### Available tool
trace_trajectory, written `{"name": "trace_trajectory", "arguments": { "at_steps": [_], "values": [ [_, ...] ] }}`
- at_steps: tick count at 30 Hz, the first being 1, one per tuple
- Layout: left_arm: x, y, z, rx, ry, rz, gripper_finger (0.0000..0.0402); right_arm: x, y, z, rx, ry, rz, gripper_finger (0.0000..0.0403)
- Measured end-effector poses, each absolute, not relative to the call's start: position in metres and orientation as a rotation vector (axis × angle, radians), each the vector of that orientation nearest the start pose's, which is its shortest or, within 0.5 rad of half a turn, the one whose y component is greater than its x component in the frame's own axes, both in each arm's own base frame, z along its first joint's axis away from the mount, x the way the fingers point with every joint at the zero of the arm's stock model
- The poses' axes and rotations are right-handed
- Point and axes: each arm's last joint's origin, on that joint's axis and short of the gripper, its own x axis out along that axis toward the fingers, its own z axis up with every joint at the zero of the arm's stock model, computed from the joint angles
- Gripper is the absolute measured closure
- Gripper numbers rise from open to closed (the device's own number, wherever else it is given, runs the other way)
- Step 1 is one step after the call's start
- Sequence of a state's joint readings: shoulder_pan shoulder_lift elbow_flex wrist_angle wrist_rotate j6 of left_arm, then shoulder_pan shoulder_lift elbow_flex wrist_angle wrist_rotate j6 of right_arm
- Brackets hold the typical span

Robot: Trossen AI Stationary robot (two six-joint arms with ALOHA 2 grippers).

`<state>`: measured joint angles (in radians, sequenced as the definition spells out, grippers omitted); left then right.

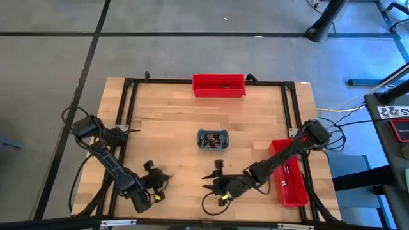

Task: Sort batteries
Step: Put the black battery into the blue bin

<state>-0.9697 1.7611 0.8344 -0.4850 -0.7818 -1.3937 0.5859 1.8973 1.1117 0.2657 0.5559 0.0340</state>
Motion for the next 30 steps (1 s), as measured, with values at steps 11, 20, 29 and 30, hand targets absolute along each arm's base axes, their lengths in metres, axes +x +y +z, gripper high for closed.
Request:
{"name": "trace_trajectory", "arguments": {
  "at_steps": [11, 20, 29, 30],
  "values": [
    [0.233, -0.227, 0.144, -0.099, 0.582, 0.25, 0.0376, 0.38, 0.184, 0.15, -0.103, 0.35, 0.208, 0.0223],
    [0.247, -0.228, 0.154, -0.087, 0.529, 0.211, 0.0372, 0.386, 0.182, 0.133, -0.055, 0.347, 0.181, 0.0201],
    [0.249, -0.227, 0.155, -0.106, 0.521, 0.217, 0.037, 0.386, 0.183, 0.136, -0.04, 0.323, 0.22, 0.0248],
    [0.25, -0.226, 0.155, -0.109, 0.519, 0.221, 0.037, 0.386, 0.183, 0.136, -0.04, 0.323, 0.219, 0.0257]
  ]
}}
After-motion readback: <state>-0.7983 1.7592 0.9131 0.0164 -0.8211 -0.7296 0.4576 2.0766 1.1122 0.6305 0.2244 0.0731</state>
